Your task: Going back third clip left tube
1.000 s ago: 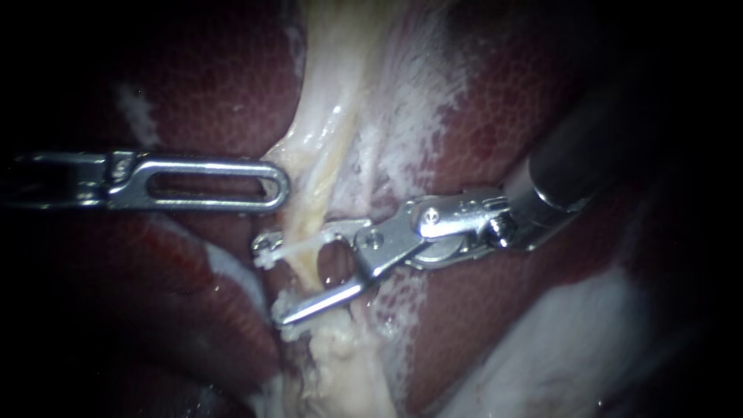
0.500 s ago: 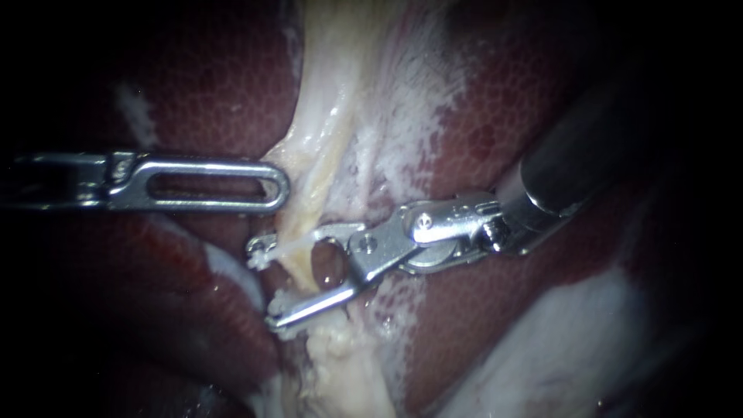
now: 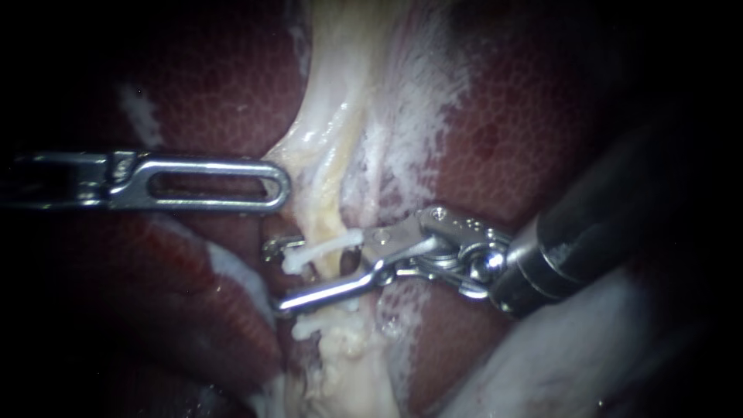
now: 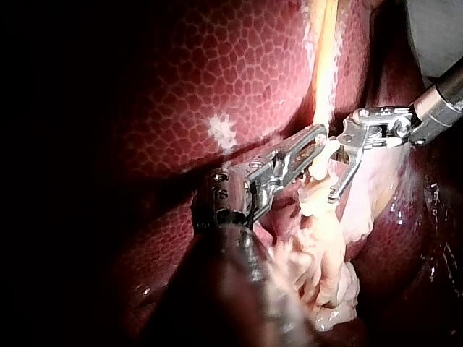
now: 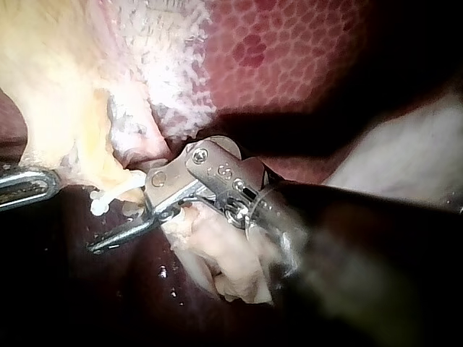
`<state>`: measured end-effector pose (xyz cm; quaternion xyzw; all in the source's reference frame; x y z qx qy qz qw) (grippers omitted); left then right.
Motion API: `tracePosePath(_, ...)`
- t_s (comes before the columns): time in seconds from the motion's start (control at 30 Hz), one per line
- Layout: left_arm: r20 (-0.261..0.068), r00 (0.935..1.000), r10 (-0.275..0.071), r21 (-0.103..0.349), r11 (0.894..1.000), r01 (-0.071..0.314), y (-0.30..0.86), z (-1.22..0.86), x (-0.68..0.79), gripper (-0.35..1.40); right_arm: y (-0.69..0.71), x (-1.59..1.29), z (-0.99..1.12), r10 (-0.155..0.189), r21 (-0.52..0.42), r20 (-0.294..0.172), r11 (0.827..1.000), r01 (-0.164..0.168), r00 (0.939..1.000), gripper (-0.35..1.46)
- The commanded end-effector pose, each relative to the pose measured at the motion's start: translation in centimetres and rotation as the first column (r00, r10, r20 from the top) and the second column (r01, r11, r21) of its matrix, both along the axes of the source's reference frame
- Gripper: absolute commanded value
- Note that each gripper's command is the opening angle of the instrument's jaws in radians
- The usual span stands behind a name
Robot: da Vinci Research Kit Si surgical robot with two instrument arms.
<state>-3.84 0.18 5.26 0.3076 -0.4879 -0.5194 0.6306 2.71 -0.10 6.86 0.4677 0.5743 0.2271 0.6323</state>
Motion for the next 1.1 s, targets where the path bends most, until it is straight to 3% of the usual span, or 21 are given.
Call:
tracePosePath(0.03,0.000,1.0000,0.000,0.000,1.000,0.000,0.00,0.00,0.00,-0.35,0.01,0.00,0.01,0.000,-0.007,-0.002,1.000,0.000,1.0000,0.56)
tracePosePath(0.17,0.000,1.0000,0.000,0.000,1.000,0.000,0.00,0.00,0.00,-0.35,0.07,-0.03,0.01,0.001,-0.156,-0.049,0.988,-0.008,0.9988,0.55)
tracePosePath(0.37,0.000,1.0000,0.001,0.000,1.000,-0.001,0.00,0.00,0.01,-0.35,0.25,-0.21,-0.09,0.019,-0.290,-0.078,0.956,-0.041,0.9967,0.55)
tracePosePath(0.47,0.000,1.0000,0.001,0.000,1.000,-0.001,0.00,0.00,0.01,-0.35,0.33,-0.38,-0.15,0.022,-0.322,-0.087,0.945,-0.049,0.9960,0.55)
tracePosePath(0.63,0.000,1.0000,0.001,0.000,1.000,-0.001,0.00,0.00,0.01,-0.35,0.40,-0.60,-0.22,0.053,-0.380,-0.078,0.921,-0.079,0.9955,0.58)
tracePosePath(1.1,0.001,1.0000,0.001,0.000,1.000,-0.001,0.00,0.00,0.02,-0.35,0.35,-1.16,-0.27,0.090,-0.439,-0.058,0.892,-0.106,0.9943,0.60)
